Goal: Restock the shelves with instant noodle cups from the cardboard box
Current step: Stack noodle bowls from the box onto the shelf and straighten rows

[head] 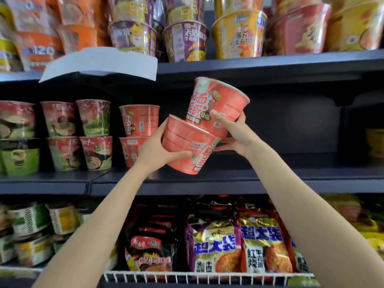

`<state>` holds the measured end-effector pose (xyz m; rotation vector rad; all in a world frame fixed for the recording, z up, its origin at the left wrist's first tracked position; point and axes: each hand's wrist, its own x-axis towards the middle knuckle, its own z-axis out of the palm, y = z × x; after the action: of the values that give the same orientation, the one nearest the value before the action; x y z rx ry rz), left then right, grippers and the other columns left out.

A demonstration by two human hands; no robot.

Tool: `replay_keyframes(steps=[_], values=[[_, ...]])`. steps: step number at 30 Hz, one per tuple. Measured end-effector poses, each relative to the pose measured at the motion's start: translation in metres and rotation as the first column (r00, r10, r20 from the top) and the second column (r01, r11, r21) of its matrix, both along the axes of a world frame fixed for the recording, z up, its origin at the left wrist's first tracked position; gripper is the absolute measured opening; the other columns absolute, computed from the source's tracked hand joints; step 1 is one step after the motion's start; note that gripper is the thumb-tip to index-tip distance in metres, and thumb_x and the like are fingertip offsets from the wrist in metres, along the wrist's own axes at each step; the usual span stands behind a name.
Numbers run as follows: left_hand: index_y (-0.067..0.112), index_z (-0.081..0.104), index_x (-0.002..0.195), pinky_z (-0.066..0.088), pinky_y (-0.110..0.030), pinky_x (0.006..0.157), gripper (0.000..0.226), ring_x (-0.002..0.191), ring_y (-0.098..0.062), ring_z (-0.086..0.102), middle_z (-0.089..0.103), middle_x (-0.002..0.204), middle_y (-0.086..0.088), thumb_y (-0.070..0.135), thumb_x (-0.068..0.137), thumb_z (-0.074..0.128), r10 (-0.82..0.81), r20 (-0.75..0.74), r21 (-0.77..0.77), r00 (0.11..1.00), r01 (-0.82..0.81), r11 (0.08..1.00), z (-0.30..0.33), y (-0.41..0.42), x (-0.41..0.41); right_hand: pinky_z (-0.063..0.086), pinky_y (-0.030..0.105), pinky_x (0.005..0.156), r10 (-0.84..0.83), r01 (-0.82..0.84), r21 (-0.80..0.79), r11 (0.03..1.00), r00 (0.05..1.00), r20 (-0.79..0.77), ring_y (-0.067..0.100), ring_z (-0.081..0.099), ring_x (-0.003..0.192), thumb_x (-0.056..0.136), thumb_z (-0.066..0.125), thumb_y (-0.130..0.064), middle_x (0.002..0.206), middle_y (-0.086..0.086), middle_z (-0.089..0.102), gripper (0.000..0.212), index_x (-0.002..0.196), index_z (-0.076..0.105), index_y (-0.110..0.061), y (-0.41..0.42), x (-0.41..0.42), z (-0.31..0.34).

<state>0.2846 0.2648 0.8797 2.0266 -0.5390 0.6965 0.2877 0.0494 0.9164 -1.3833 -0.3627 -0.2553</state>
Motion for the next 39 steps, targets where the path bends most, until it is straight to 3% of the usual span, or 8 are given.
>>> replay_keyframes(steps=[5, 11, 17, 22, 26, 32, 36, 39], values=[[0.034, 0.020, 0.145, 0.040, -0.039, 0.105, 0.120, 0.123, -0.015, 0.051, 0.050, 0.136, 0.009, 0.057, 0.048, 0.085, 0.134, -0.058, -0.093, 0.989, -0.139, 0.986, -0.022, 0.001, 0.059, 0.052, 0.062, 0.080, -0.080, 0.076, -0.166, 0.983, 0.997, -0.017, 0.028, 0.058, 0.108, 0.064, 0.084, -0.041, 0.128, 0.001, 0.052, 0.107, 0.144, 0.012, -0.037, 0.027, 0.060, 0.017], [0.015, 0.013, 0.146, 0.038, -0.038, 0.099, 0.119, 0.124, -0.030, 0.049, 0.048, 0.138, -0.010, 0.060, 0.058, 0.079, 0.353, -0.106, 0.065, 0.930, -0.348, 0.935, -0.026, -0.008, 0.096, 0.048, 0.064, 0.086, -0.166, 0.153, -0.307, 0.939, 0.986, -0.017, 0.032, 0.051, 0.119, 0.058, 0.085, -0.047, 0.137, 0.003, 0.046, 0.116, 0.146, 0.008, -0.039, 0.051, 0.110, 0.020], [0.011, 0.004, 0.148, 0.026, -0.042, 0.110, 0.125, 0.134, -0.031, 0.037, 0.035, 0.149, -0.012, 0.062, 0.060, 0.076, 0.365, -0.223, 0.139, 0.904, -0.341, 0.930, -0.024, 0.007, 0.122, 0.043, 0.061, 0.097, -0.222, 0.224, -0.326, 0.918, 0.974, 0.042, 0.032, 0.046, 0.127, 0.061, 0.084, -0.047, 0.145, 0.006, 0.039, 0.125, 0.149, -0.005, -0.034, 0.075, 0.141, 0.011], [0.017, 0.019, 0.146, 0.041, -0.045, 0.102, 0.128, 0.129, -0.028, 0.046, 0.042, 0.146, -0.006, 0.079, 0.046, 0.069, 0.407, -0.169, 0.202, 0.898, -0.372, 0.906, -0.024, 0.028, 0.134, 0.036, 0.054, 0.106, -0.291, 0.299, -0.437, 0.849, 0.953, 0.086, 0.035, 0.031, 0.137, 0.073, 0.076, -0.046, 0.153, 0.014, 0.018, 0.117, 0.150, -0.011, -0.027, 0.083, 0.147, 0.005], [0.016, 0.024, 0.145, 0.046, -0.044, 0.095, 0.112, 0.121, -0.031, 0.051, 0.051, 0.136, -0.010, 0.070, 0.059, 0.071, 0.444, -0.062, 0.179, 0.894, -0.428, 0.886, -0.027, 0.026, 0.113, 0.033, 0.043, 0.108, -0.306, 0.376, -0.452, 0.809, 0.926, 0.222, 0.029, 0.027, 0.140, 0.082, 0.070, -0.040, 0.155, 0.012, 0.017, 0.099, 0.152, 0.003, -0.021, 0.068, 0.113, -0.010], [0.024, 0.059, 0.116, 0.044, -0.031, 0.097, 0.031, 0.106, -0.007, 0.057, 0.065, 0.109, 0.010, 0.035, 0.087, 0.061, 0.087, 0.317, -0.165, 0.944, -0.036, 0.986, -0.055, -0.012, 0.024, 0.046, 0.023, 0.098, -0.399, 0.531, -0.157, 0.833, 0.772, 0.495, 0.002, 0.059, 0.108, 0.092, 0.059, -0.017, 0.113, -0.007, 0.065, 0.031, 0.123, 0.057, -0.019, 0.023, 0.013, -0.068], [0.016, 0.063, 0.098, 0.045, -0.020, 0.084, 0.013, 0.088, -0.004, 0.059, 0.064, 0.093, 0.008, 0.020, 0.090, 0.054, 0.007, 0.505, -0.121, 0.863, 0.063, 0.991, -0.105, -0.048, -0.032, 0.048, 0.015, 0.086, -0.463, 0.676, -0.131, 0.726, 0.620, 0.634, 0.002, 0.063, 0.092, 0.094, 0.055, -0.015, 0.096, -0.009, 0.069, 0.019, 0.111, 0.062, -0.016, -0.014, -0.054, -0.131], [0.010, 0.065, 0.093, 0.045, -0.016, 0.072, 0.015, 0.073, -0.005, 0.056, 0.061, 0.083, 0.007, 0.014, 0.089, 0.051, -0.100, 0.503, -0.001, 0.859, 0.116, 0.993, -0.159, -0.075, -0.069, 0.049, 0.018, 0.076, -0.431, 0.780, -0.262, 0.569, 0.554, 0.713, 0.009, 0.063, 0.086, 0.093, 0.051, -0.018, 0.093, -0.004, 0.069, 0.022, 0.108, 0.065, -0.011, -0.048, -0.098, -0.196]])
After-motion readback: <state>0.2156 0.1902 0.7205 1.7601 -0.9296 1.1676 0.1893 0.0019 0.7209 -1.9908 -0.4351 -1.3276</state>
